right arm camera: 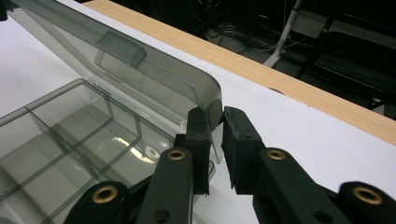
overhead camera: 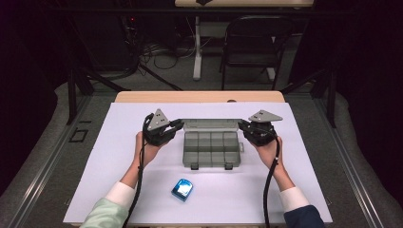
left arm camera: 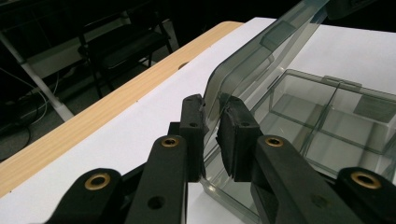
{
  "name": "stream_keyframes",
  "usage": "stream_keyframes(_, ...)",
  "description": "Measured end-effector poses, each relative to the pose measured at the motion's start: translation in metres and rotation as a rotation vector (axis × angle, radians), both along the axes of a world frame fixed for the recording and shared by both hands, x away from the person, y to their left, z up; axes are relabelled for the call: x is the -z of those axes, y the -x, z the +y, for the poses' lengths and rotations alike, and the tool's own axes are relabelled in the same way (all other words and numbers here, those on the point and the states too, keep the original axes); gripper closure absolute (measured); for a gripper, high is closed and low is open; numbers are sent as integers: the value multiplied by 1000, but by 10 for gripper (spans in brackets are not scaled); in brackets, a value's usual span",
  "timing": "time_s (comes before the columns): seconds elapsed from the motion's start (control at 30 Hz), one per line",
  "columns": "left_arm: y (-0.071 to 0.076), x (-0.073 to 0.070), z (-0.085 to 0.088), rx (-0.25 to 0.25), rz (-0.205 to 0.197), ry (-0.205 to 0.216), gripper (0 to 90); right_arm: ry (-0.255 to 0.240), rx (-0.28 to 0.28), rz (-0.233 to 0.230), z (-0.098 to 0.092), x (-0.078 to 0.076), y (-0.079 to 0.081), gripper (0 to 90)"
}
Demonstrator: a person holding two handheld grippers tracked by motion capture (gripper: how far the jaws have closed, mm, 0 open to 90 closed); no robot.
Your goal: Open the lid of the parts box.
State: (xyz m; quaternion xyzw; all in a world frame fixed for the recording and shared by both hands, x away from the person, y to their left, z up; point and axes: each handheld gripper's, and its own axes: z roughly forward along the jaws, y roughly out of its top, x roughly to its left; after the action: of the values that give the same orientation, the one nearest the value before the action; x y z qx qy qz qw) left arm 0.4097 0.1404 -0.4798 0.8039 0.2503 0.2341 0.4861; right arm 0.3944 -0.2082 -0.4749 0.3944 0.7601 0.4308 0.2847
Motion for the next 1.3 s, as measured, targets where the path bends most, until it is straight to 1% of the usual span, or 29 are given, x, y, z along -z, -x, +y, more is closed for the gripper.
stream_keyframes(0.27,-7,3,-3,-12,4,-1,797,-9,15,8,1,2,-7,816)
stream_keyframes(0.47,-14,5,-5,-28,11,6,796,-14,31,24,2,8,-14,818)
stream_keyframes(0.8,-21,9,-8,-46,20,12,787,-16,50,45,3,17,-23,817)
stream_keyframes(1.13,-28,14,-12,-66,26,2,767,-13,66,63,5,24,-29,821)
stream_keyframes(1.3,-32,20,-14,-73,44,-10,763,-13,73,77,5,28,-33,821)
